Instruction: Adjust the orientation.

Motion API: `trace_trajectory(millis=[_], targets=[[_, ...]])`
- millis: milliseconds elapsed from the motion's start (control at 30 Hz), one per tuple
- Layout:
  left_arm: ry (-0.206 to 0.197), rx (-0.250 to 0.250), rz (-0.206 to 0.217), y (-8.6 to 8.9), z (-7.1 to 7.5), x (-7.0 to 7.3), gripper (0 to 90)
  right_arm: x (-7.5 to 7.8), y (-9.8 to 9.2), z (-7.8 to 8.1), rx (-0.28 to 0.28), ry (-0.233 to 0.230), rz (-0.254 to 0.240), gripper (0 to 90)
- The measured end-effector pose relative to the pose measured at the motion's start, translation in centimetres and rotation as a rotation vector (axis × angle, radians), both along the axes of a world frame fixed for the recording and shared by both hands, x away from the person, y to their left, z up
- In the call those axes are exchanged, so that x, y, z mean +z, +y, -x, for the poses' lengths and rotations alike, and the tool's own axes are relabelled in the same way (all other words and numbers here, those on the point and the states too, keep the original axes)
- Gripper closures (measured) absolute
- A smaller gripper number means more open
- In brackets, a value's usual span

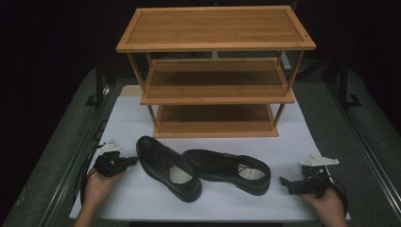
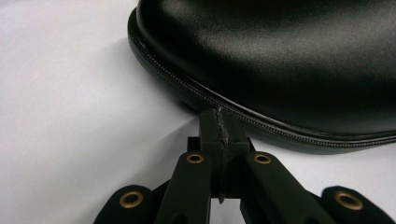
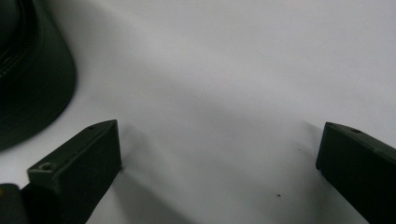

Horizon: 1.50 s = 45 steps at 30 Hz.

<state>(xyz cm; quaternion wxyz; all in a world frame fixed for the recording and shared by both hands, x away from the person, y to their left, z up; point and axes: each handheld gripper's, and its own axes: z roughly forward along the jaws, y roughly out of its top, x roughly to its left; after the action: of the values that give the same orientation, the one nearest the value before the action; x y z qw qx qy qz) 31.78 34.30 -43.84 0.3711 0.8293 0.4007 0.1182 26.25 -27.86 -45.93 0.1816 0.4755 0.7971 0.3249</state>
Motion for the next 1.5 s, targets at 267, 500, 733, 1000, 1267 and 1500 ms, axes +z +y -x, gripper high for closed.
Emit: trace_trajectory(millis=[267, 500, 733, 1000, 1267, 1500], targets=[[-0.004, 0.003, -0.015, -0.3, -0.9, -0.1, 90.0, 0.0, 0.0, 0.0, 0.000, 0.000, 0.000, 0.0], [-0.010, -0.003, -0.023, -0.9, -2.3, -0.1, 90.0, 0.0, 0.0, 0.0, -0.001, 0.003, -0.001, 0.0], [-0.017, -0.008, -0.026, -1.6, -3.4, -0.2, 90.0, 0.0, 0.0, 0.0, 0.000, 0.003, -0.001, 0.0], [-0.030, -0.028, -0.027, -2.7, -4.7, -0.2, 90.0, 0.0, 0.0, 0.0, -0.001, 0.003, -0.002, 0.0], [-0.048, -0.033, -0.010, -3.4, -5.9, 0.2, 90.0, 0.0, 0.0, 0.0, 0.000, 0.002, -0.001, 0.0], [-0.045, -0.050, -0.012, -4.5, -6.9, 0.3, 90.0, 0.0, 0.0, 0.0, 0.000, 0.004, 0.000, 0.0]])
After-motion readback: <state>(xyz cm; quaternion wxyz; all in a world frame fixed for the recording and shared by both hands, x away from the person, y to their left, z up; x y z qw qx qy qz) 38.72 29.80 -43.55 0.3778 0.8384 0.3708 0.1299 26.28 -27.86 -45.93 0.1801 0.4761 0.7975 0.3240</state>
